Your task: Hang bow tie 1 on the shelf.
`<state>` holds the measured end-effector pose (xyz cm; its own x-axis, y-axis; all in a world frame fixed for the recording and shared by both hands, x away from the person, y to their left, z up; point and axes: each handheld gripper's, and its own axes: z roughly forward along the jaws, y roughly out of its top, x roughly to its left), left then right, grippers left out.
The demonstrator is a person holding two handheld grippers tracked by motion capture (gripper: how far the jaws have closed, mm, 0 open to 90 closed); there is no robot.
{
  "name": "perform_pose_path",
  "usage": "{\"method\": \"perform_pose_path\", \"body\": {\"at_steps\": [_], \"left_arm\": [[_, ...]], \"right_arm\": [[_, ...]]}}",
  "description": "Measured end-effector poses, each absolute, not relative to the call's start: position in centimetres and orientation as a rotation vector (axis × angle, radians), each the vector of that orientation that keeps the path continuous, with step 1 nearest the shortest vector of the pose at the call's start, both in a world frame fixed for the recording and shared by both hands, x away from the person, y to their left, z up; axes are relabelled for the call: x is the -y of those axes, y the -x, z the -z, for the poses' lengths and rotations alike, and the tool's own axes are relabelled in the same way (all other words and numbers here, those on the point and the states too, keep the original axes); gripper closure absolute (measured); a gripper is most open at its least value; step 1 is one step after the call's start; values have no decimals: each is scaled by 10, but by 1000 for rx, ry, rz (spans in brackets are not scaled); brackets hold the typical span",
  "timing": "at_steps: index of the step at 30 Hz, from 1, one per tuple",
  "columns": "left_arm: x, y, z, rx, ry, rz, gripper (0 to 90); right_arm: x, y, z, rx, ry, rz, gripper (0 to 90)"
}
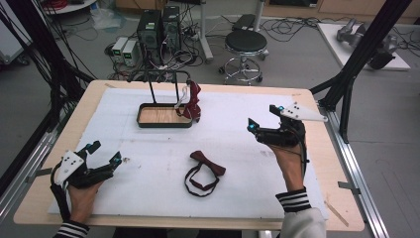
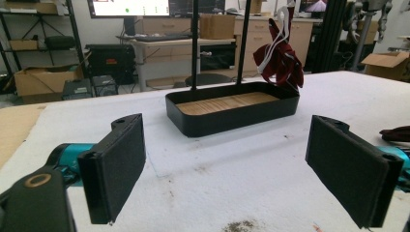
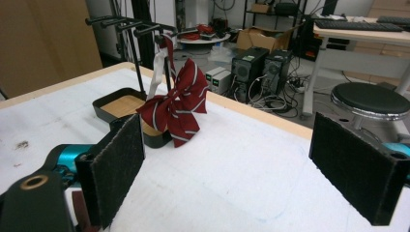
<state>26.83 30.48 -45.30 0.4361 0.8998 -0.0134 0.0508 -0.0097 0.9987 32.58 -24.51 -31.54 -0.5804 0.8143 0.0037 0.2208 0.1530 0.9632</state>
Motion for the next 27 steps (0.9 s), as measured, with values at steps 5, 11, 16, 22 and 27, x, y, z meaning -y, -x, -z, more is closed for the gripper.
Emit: {"method": "perform_pose_path", "body": {"at_steps": [5, 11, 16, 22, 27], "left_arm": [[-304, -268, 453, -902, -1426, -851, 147], [-304, -268, 453, -906, -1430, -855, 147], [-304, -268, 453, -908, -1431, -853, 147], [-304, -268, 453, -905, -1428, -857, 147], [-304, -267, 453, -905, -1424, -858, 147]], "right_arm": [[248, -310, 326, -1855, -979, -1435, 117], [248, -292, 340, -1819, -955, -1473, 117], [253, -279, 353, -1790, -960, -1487, 117], [258, -269, 368, -1773, -962, -1489, 116], [260, -263, 381, -1779, -978, -1485, 116]]}}
